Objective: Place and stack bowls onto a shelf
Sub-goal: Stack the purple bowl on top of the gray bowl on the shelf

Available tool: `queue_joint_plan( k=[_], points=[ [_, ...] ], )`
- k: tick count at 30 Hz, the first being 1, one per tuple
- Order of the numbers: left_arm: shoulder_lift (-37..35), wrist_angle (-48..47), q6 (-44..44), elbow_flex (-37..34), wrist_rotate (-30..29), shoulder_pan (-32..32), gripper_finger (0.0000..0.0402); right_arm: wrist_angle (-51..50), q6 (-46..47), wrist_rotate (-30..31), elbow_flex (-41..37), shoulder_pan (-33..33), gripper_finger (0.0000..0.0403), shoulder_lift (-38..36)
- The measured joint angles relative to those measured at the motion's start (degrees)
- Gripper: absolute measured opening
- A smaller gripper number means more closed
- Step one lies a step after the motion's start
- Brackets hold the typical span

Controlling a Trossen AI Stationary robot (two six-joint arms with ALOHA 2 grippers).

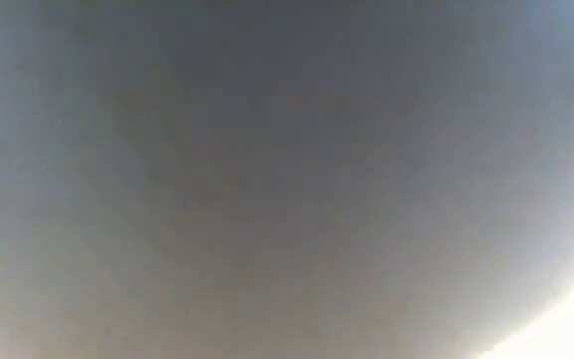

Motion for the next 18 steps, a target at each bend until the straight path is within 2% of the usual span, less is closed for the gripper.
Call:
queue_joint_plan(
  k=[4,9,18],
  points=[
    [1.2,0.8,-3.5,0.1,4.0,-0.1,0.0113,0.0,-0.4,3.0,0.0,1.8,0.0115,-7.6],
    [8.9,3.9,-4.5,0.0,8.1,-2.1,0.0113,-0.1,-4.1,9.1,0.0,4.2,0.0115,-16.4],
    [26.2,14.7,-10.8,0.0,12.1,-11.8,0.0113,-3.0,-4.1,9.1,0.0,7.7,0.0115,-26.6]
  ],
)
